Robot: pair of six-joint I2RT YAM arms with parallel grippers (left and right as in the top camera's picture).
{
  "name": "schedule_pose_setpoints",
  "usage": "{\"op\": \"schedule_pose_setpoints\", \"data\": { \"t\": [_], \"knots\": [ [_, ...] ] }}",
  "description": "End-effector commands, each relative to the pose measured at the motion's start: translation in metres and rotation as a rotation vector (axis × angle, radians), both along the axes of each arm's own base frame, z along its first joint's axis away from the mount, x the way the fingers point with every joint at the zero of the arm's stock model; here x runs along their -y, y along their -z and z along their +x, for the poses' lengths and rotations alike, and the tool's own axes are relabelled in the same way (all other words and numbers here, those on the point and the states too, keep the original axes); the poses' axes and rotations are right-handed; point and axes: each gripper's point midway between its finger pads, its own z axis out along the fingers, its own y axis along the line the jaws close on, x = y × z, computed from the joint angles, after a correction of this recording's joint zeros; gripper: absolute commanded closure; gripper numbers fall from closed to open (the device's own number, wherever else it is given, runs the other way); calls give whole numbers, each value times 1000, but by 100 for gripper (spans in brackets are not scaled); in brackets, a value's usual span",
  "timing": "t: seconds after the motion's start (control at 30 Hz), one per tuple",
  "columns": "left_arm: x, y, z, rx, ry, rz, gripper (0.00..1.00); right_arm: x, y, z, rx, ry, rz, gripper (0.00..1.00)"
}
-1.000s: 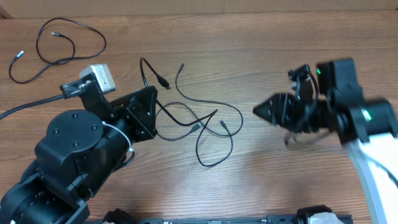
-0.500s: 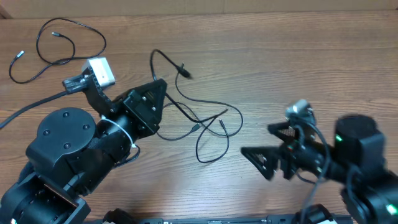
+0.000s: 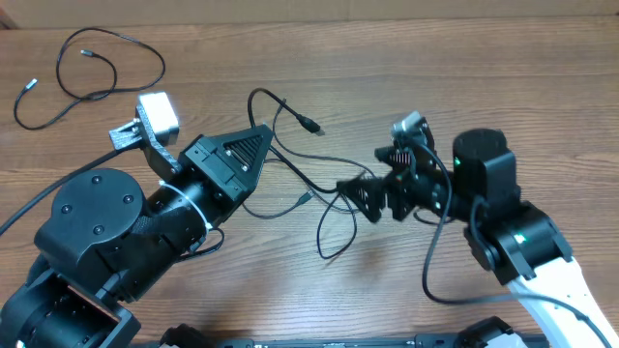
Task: Untangle cables
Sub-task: 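Move the right gripper toward the lifted cable near the left gripper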
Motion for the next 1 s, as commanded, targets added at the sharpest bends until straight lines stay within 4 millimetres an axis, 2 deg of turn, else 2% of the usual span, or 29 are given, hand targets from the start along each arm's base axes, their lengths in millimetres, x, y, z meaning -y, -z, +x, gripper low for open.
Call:
{"op": "schedule_pose_setpoints", "data": {
  "t": [0.0,0.03,0.1,0.17,0.2,0.27,0.4,0.57,0.67,0.7,0.8,0.83,0.87,0.9,0.97],
  "knots": [
    [0,-12,-5,-22,5,-85,96,3,8,23,35,70,-42,3],
    [1,-12,-5,-21,7,-86,96,1,8,26,39,66,-37,7],
    [-1,-12,-5,-20,0,-83,96,-3,8,26,37,47,-26,26],
    [-5,-11,-1,-17,-32,-76,96,-6,8,24,30,26,-15,60],
    [-8,-11,1,-17,-50,-70,96,-8,7,21,17,16,1,68],
    [-12,-8,3,-20,-81,-60,96,-14,2,16,-11,-13,47,74],
    [-18,-3,7,-33,-120,-42,96,-27,-13,1,-28,-116,135,96],
    [-28,8,9,-61,-178,-5,96,-31,-23,1,-121,-87,226,96],
    [-27,9,8,-65,-167,-5,96,-31,-23,1,-138,-78,233,96],
    [-26,8,8,-63,-160,-9,96,-30,-22,1,-137,-75,231,92],
    [-25,2,9,-44,-158,-24,96,-29,-21,3,-94,-80,206,55],
    [-24,-1,9,-36,-155,-31,96,-29,-20,3,-65,-95,186,37],
    [-23,-3,9,-30,-149,-39,96,-29,-19,2,-40,-108,167,25],
    [-21,-5,8,-33,-141,-56,96,-28,-17,2,-7,-126,141,20],
    [-20,-10,6,-36,-136,-86,96,-27,-12,3,14,-130,112,19]
  ]
}}
